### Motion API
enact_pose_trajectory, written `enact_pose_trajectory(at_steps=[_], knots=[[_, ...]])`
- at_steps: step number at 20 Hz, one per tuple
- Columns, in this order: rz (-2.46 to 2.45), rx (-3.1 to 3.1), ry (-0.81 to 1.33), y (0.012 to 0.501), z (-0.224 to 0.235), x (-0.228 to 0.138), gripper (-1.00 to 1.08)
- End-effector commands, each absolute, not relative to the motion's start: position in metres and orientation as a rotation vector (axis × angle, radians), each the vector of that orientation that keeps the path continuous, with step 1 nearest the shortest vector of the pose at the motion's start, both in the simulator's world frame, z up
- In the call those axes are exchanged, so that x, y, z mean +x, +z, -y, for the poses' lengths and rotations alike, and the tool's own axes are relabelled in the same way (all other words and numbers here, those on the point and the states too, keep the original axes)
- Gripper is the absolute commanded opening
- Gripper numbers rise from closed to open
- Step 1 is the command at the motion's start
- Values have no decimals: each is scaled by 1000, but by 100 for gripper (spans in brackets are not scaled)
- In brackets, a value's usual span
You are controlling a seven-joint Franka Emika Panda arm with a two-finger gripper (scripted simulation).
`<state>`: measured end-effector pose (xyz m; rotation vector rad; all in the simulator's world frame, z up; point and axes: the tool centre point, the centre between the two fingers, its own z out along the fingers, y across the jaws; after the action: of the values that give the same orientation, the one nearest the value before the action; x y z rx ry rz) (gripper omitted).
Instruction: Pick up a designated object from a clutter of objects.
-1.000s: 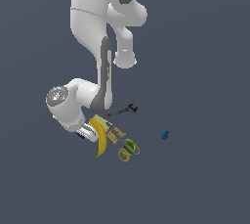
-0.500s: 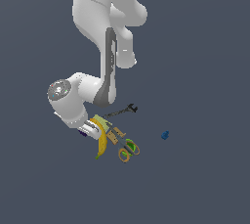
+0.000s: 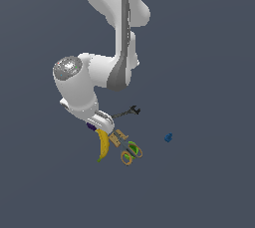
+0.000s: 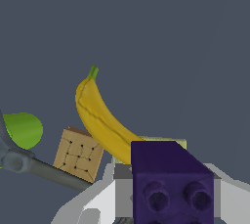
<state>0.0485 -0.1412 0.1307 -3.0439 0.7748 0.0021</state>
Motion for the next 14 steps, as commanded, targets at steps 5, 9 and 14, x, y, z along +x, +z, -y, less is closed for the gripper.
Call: enact_pose_trajectory(at_steps=[5, 9, 14], knots=[[-775, -3045, 0, 202, 98, 48, -100], [-776, -3046, 0, 245, 72, 48, -100], [-776, -3047, -1, 294, 43, 49, -100]])
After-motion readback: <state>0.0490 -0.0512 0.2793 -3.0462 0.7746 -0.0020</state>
